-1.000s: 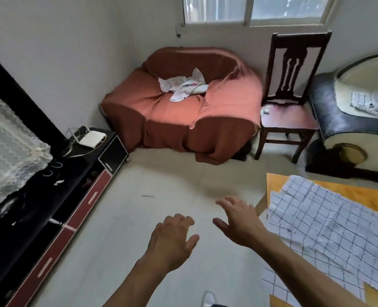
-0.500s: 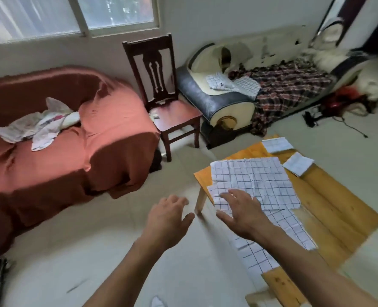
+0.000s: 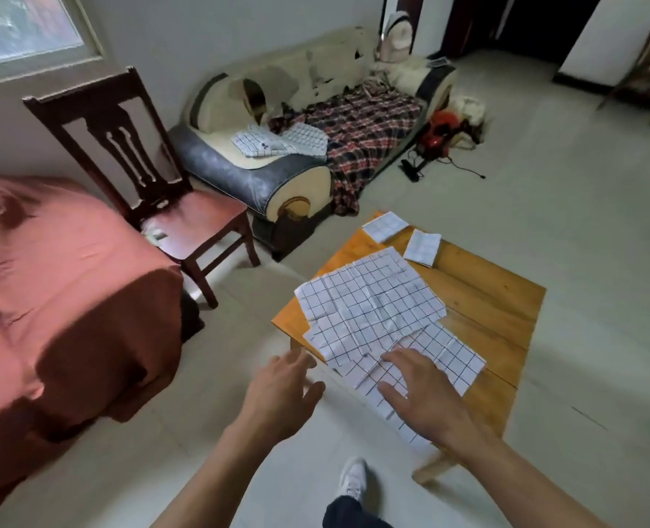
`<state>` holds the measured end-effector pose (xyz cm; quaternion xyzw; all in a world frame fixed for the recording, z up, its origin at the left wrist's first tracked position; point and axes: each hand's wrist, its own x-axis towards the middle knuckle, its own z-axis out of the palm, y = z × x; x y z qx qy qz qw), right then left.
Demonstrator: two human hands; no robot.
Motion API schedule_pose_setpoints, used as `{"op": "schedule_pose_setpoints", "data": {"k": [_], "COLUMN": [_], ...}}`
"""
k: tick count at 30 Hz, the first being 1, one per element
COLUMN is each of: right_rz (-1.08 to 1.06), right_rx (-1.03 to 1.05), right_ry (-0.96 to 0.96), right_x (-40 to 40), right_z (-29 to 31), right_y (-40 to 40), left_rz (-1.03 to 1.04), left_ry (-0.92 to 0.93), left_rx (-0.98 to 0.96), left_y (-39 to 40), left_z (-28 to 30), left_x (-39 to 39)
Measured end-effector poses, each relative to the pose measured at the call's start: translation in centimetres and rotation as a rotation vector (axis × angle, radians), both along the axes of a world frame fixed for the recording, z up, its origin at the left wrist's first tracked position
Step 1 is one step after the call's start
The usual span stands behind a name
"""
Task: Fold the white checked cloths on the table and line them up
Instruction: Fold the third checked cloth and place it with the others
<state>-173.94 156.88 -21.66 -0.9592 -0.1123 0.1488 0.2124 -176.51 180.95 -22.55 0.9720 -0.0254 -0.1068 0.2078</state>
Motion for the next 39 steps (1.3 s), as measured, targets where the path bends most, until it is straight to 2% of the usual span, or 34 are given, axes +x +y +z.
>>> {"op": "schedule_pose_setpoints", "data": {"k": [8, 13, 21, 28, 34, 39], "right_rz": [-0.026, -0.027, -0.09, -0.205, -0.39, -0.444], "right_rx": [0.109, 0.1, 0.034, 0.008, 0.012, 0.019], "right_ry": [0.037, 0.056, 0.066, 0.096, 0.137, 0.182], "right_x": [6.5, 9.1, 10.8, 12.5, 13.5, 14.1], "right_z": [-1.0, -1.1, -1.3, -2.9, -6.3, -10.5], "right_y": [-0.4, -0.8, -1.4, 3.2, 9.3, 13.3], "left_rz": [-0.024, -0.017, -0.092, -0.18, -0.325, -0.325], "left_ry": [0.041, -0.002, 0.091, 0.021, 0.092, 0.147], "left_rx": [0.07, 0.074, 0.04, 0.004, 0.039, 0.025], "left_y": [-0.4, -0.3, 0.0, 4.8, 11.2, 14.9], "left_z": [0.7, 0.8, -1.4, -3.3, -7.2, -10.5], "left_x": [5.4, 8.8, 12.4, 17.8, 23.7, 26.5]}}
